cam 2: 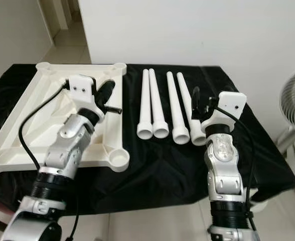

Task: Building children table

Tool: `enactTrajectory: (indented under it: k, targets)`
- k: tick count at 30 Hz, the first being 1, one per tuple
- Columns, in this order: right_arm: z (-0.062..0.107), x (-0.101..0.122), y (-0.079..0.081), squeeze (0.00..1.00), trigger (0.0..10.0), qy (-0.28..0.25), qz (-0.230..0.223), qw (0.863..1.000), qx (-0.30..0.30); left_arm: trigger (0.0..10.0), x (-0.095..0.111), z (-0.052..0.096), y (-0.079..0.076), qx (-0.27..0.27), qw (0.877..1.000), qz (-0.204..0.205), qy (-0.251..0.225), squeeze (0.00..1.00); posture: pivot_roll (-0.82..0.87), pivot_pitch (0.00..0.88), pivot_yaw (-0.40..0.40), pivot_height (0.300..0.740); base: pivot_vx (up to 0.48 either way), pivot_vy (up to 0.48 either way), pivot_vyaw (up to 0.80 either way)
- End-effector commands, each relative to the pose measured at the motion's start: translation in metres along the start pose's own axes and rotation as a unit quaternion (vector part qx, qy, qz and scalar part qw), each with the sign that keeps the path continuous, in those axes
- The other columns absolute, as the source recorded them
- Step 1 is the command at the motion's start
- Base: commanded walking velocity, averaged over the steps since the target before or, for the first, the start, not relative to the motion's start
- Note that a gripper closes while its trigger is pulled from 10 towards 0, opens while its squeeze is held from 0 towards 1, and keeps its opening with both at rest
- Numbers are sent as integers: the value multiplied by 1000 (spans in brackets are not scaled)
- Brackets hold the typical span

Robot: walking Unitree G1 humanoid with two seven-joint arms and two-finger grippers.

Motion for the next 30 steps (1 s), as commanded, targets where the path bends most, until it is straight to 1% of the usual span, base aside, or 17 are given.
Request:
enactTrajectory:
  k: [1, 13, 18, 20, 24, 27, 28, 29, 30]
  targets:
    - [2, -5, -8, 0, 10000, 11, 5, 1000, -12, 10000, -2, -2, -11, -18, 1000, 7, 2, 0, 7, 27, -11, 740, 277, 0, 0]
    - [1, -5, -8, 0, 10000, 12, 4, 1000, -12, 10000, -2, -2, -11, -13, 1000, 10, 3, 0, 9, 31, -12, 740, 275, 0, 0]
    - [1, -7, -9, 0, 10000, 22, 0, 1000, -14, 10000, -3, -1, -13, -16, 1000, 22, 4, 0, 6, 36, -12, 740, 0, 0, 0]
    - [0, -11, -11, 0, 10000, 38, -11, 999, -17, 10000, -5, -1, -16, -21, 999, 34, 15, 0, 4, 41, -12, 740, 0, 0, 0]
    - [-1, -13, -13, 0, 10000, 47, -16, 999, -19, 10000, -6, -1, -17, -26, 999, 35, 22, 0, 4, 41, -12, 740, 0, 0, 0]
    - [-2, -18, -16, 0, 10000, 70, -15, 997, -22, 10000, -7, 0, -21, -52, 998, 35, 31, 0, 1, 47, -11, 740, 0, 0, 0]
    - [-2, -20, -19, 0, 10000, 76, -5, 997, -22, 10000, -7, 1, -24, -68, 996, 36, 37, 0, -5, 57, -8, 740, 0, 0, 0]
    - [-2, -20, -19, 0, 10000, 76, -5, 997, -22, 10000, -7, 1, -24, -68, 996, 36, 37, 0, -5, 57, -8, 740, 0, 0, 0]
    - [-2, -21, -21, 0, 10000, 82, 1, 996, -23, 10000, -6, 2, -26, -81, 996, 31, 37, 0, -9, 63, -5, 740, 0, 0, 0]
Point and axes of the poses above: a point about 5 cm out from each wrist's last joint towards the gripper, its own z axis pointing back from the gripper into the wrist, its own x axis along the axis of the wrist's last joint, y = z × x, the point moved 2 cm from there along -z, pointing out of the wrist towards the gripper, and after that the axes turned 6 degrees about z, right-handed, at the moved point
